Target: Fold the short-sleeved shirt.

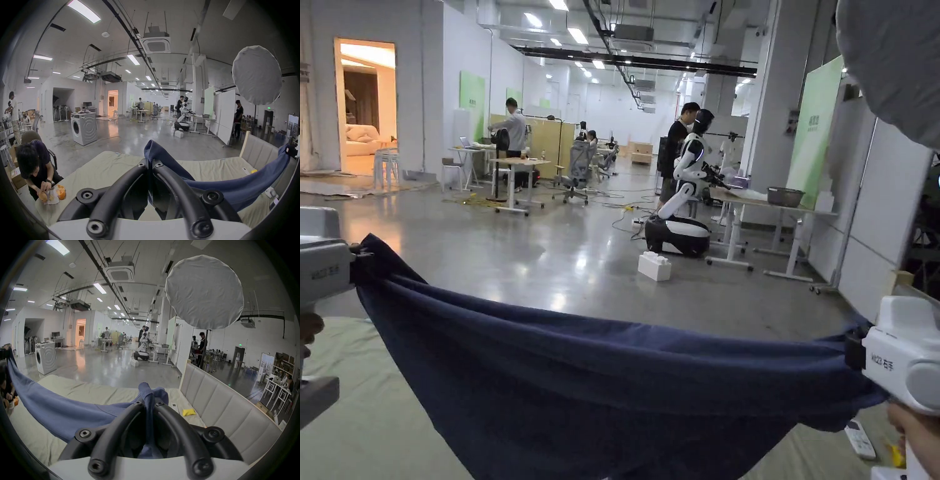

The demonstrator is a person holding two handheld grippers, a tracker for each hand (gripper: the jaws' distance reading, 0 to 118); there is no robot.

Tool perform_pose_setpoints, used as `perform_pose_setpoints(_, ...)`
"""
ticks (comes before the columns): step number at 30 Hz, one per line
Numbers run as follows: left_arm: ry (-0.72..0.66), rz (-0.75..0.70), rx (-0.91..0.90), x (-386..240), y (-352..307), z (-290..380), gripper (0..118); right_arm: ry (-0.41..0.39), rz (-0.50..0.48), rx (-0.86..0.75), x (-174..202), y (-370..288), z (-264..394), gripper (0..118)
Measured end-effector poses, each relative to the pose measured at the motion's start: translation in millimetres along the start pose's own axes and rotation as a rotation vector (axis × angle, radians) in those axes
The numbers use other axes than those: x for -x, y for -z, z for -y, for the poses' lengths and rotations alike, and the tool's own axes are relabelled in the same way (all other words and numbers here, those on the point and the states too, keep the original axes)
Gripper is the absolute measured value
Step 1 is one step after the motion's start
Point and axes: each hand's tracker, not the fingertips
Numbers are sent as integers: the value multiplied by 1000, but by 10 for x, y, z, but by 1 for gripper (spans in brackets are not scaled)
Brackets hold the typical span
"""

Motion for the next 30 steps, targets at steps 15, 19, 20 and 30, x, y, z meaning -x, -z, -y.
perform_pose_setpoints(15, 19, -39, 21, -152, 498, -266, 3, 50, -5, -71, 52, 644, -573, 7)
perform_pose_setpoints(19, 14, -37, 26, -218, 626, -268, 3, 47, 6, -59, 40, 842, -515, 7)
perform_pose_setpoints(20, 16, -41, 28, -242, 650, -244, 3, 41, 5, -56, 41, 872, -490, 6)
perform_pose_setpoints(30, 24, -23, 114, -239, 626, 660, 3, 74, -13, 36, 136, 751, 317, 7)
